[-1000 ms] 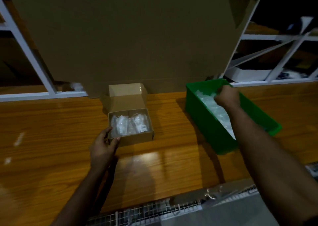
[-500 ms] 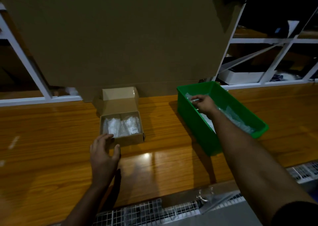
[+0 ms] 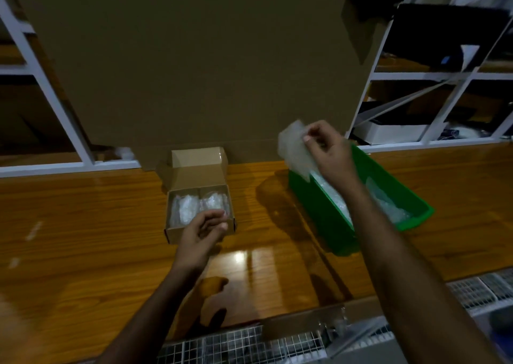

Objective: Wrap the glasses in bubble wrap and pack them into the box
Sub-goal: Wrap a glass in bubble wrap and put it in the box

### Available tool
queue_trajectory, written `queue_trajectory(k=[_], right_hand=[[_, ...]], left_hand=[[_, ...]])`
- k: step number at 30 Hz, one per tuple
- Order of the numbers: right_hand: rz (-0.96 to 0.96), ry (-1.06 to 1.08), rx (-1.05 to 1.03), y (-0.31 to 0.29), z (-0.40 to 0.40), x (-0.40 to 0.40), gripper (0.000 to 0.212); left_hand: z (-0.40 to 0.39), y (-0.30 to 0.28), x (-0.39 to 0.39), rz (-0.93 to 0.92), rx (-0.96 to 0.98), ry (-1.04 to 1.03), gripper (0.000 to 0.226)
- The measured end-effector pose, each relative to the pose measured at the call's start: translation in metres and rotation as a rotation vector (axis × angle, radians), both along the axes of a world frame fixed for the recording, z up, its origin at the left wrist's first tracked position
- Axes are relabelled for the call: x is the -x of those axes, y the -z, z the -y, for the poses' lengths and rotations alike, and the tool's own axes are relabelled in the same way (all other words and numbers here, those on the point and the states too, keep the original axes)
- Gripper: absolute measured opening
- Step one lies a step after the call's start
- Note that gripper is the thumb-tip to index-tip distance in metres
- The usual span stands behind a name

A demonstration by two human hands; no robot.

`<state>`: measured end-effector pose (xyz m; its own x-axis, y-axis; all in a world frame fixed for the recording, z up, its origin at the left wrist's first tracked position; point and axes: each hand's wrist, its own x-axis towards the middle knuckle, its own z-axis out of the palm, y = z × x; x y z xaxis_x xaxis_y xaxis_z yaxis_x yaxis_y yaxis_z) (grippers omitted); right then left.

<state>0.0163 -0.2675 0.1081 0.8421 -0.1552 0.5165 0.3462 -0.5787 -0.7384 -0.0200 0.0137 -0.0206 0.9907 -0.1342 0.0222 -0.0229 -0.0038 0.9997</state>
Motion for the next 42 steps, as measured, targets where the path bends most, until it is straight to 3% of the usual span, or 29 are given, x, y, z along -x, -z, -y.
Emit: queue_trajectory(k=[5,7,10,12,14,16,20,24,29,31,35,39,42], right_hand=[[0.232,-0.167,0.949,0.064,-0.097,0.059,0.02],[0.266,-0.231,1.048,0.104,-0.115,0.069,0.017],[0.194,-0.26,0.876,0.144,-0.12,0.079,0.026],[0.033,-0.192,0.552,0.151,-0.119,0.084,0.036],[-0.113,-0.048,0.24,0.15,-0.115,0.082,0.042],[-0.258,0.053,0.077,0.146,-0.109,0.075,0.043],[-0.682,-0.021,-0.351,0.144,-0.1,0.062,0.042],[-0.621,0.057,-0.265,0.142,-0.099,0.062,0.036],[-0.528,0.209,0.354,0.115,-0.098,0.061,0.008],[-0.543,0.225,0.411,0.111,-0.097,0.059,0.013],[-0.645,0.107,0.006,0.101,-0.096,0.057,0.026],[-0.788,-0.095,-0.536,0.079,-0.108,0.056,0.014],[-0.843,-0.125,-0.778,0.074,-0.122,0.051,0.007]], left_hand=[[0.011,-0.015,0.0,-0.327,0.519,0.246,0.049],[0.006,-0.011,0.002,-0.344,0.551,0.27,0.043],[-0.004,0.014,-0.001,-0.378,0.412,0.054,0.032],[-0.011,0.028,-0.003,-0.397,0.352,0.001,0.032],[-0.019,0.036,-0.005,-0.418,0.295,-0.026,0.03],[-0.026,0.04,-0.007,-0.437,0.259,-0.03,0.03],[-0.035,0.046,-0.007,-0.399,0.129,-0.017,0.028],[-0.043,0.041,0.0,-0.256,-0.041,0.014,0.03],[-0.042,0.04,0.003,-0.044,-0.164,0.084,0.034],[-0.043,0.04,0.002,0.018,-0.222,0.074,0.034],[-0.042,0.039,0.004,0.133,-0.439,0.071,0.027],[-0.032,0.024,0.018,0.26,-0.656,0.196,0.08],[-0.019,0.02,0.021,0.293,-0.559,0.248,0.08]])
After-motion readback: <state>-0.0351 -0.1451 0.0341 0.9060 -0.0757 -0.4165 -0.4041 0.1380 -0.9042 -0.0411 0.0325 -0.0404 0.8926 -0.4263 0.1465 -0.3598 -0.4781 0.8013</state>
